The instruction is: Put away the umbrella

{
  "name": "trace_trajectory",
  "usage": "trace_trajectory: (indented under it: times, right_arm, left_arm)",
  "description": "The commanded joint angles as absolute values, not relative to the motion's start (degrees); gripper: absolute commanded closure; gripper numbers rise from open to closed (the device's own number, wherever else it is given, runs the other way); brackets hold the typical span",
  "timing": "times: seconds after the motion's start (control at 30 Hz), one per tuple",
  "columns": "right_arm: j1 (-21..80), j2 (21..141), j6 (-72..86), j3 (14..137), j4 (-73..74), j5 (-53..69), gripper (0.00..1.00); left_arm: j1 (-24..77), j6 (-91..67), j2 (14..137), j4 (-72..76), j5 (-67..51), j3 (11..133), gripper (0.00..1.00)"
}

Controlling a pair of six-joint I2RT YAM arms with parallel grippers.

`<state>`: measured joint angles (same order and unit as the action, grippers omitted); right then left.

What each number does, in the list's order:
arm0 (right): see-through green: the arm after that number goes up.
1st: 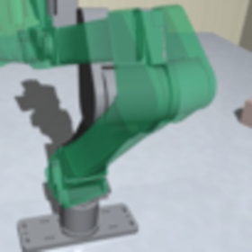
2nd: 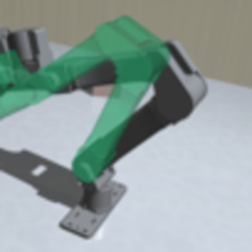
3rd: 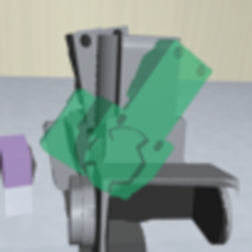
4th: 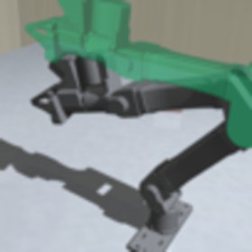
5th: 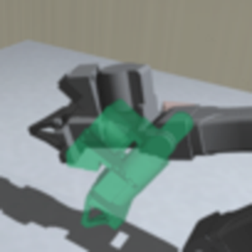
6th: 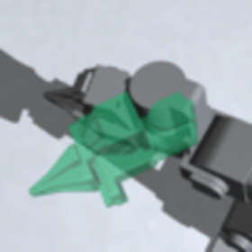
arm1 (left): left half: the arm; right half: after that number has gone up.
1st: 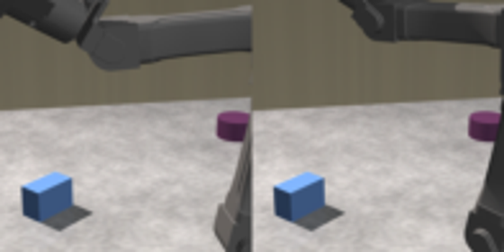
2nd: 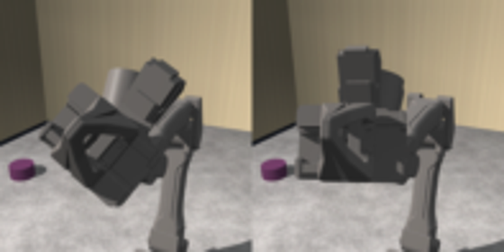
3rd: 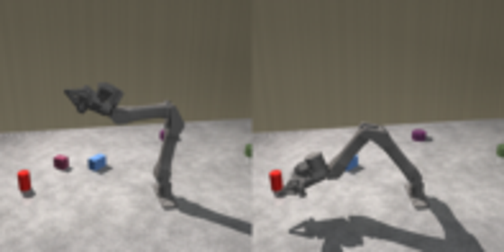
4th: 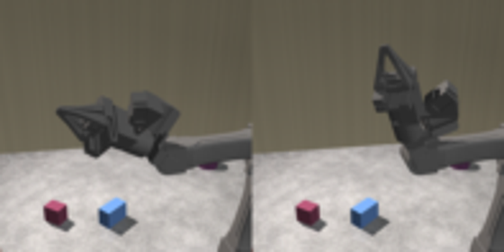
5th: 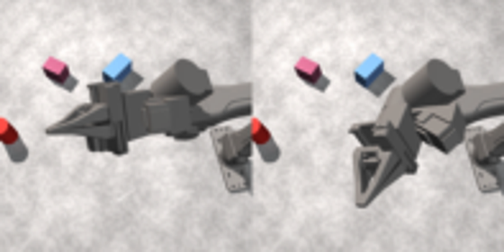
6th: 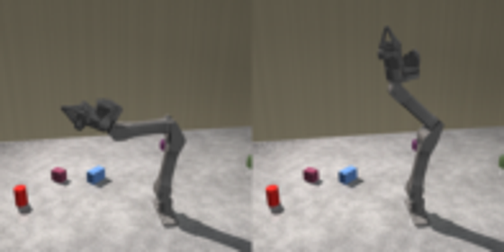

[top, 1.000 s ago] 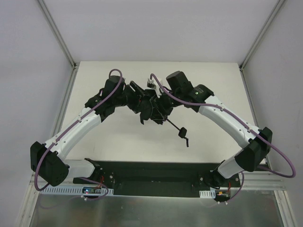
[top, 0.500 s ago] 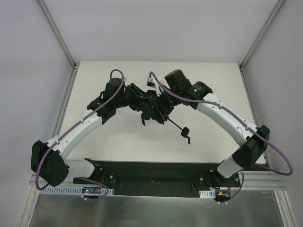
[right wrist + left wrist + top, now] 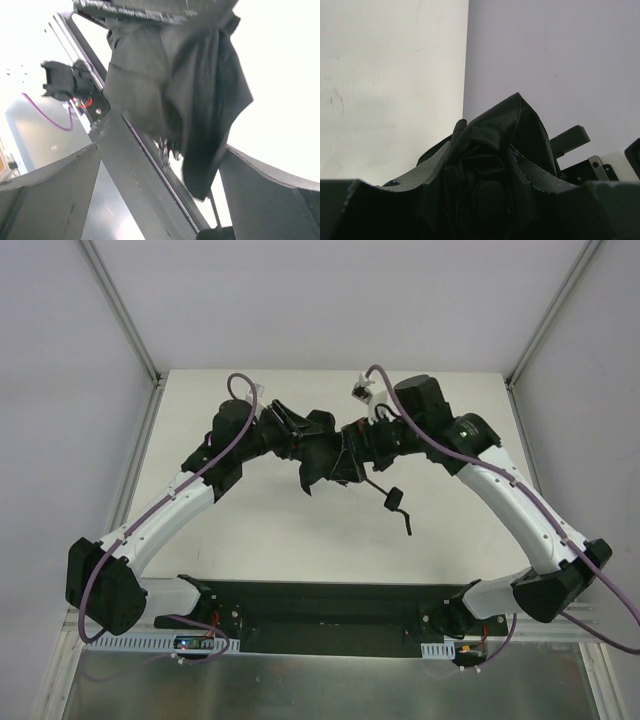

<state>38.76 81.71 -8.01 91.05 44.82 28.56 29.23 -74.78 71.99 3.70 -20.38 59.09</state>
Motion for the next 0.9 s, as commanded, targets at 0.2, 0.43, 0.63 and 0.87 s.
trace_trajectory:
  times: [0.2, 0.43, 0.63, 0.87]
  right_arm:
    - [28.2, 70.7, 13.6, 91.8, 39.7, 32.2, 0.04]
    - [28.6, 72.9, 19.1, 93.4, 30.6, 37.9, 0.04]
    - [29.2, 75.6, 21.7, 96.2, 29.0, 37.4, 0.41]
    - [33.8, 76.6, 28.5, 93.9, 26.6, 30.0, 0.58]
  left_arm:
    - [21.4, -68.7, 72.1, 30.4, -26.0, 60.6, 1.00]
    - [21.3, -70.4, 71.3, 35.8, -29.4, 59.6, 1.00]
    - [21.3, -68.8, 69.3, 35.8, -30.1, 58.1, 1.00]
    - [21.3, -68.3, 67.9, 39.2, -28.7, 56.3, 1.00]
